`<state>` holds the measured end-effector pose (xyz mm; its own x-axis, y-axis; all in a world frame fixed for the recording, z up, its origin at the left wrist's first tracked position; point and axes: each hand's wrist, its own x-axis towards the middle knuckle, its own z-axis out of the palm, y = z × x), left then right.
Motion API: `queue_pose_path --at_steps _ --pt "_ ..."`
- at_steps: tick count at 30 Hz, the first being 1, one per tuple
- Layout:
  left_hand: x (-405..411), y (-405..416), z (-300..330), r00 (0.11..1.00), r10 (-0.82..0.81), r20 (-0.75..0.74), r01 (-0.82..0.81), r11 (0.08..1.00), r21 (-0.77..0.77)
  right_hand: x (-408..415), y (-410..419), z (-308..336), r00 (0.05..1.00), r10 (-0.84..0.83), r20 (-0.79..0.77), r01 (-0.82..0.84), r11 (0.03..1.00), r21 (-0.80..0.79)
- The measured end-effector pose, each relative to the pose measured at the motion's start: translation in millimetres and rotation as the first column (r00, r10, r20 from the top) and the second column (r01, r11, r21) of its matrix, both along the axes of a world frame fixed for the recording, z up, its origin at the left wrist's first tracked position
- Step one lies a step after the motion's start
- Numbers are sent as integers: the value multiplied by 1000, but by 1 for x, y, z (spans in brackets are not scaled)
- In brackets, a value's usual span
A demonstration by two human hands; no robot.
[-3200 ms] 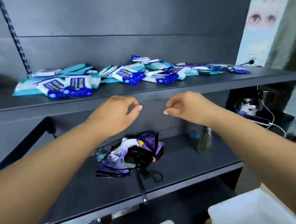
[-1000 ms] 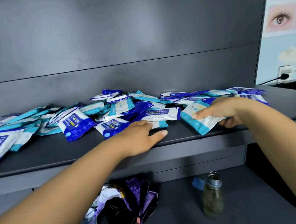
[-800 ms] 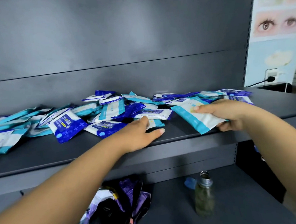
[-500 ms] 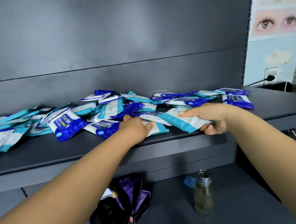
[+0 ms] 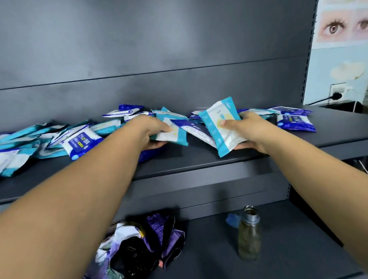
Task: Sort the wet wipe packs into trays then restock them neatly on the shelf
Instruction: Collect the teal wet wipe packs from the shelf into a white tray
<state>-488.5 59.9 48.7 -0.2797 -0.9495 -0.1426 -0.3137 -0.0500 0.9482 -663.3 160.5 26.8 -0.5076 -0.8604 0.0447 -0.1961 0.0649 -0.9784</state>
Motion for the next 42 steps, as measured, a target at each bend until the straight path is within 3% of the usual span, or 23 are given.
queue_pose_path --at_steps 5,9,12,15,18,22,26,32,36,42 --pt "63 -1 10 971 68 -227 -102 985 -138 52 18 8 994 -61 87 76 980 -186" --pt "146 51 -24 907 -111 -406 69 991 -118 133 61 -11 972 33 234 41 952 -303" --pt "217 87 -83 857 -214 -469 214 975 -55 199 90 -55 945 36 325 64 955 -291" --pt "275 110 -157 878 -165 -449 217 974 67 257 113 -117 919 2 393 80 978 -191" --pt "325 129 -238 926 -90 -366 198 943 268 307 126 -196 897 7 441 16 999 -49" --pt "377 148 -353 990 26 -140 46 875 483 355 138 -307 896 -1 444 -100 974 205" --pt "408 183 -460 984 173 29 -149 735 662 381 152 -424 904 -54 424 -187 842 506" --pt "394 224 -610 942 216 257 -335 597 729 384 167 -602 949 -80 305 -194 616 763" --pt "365 227 -700 927 122 356 -343 661 667 385 161 -687 972 -58 227 -156 559 815" --pt "347 213 -753 852 -217 476 -109 816 568 375 157 -740 979 25 201 -185 515 837"
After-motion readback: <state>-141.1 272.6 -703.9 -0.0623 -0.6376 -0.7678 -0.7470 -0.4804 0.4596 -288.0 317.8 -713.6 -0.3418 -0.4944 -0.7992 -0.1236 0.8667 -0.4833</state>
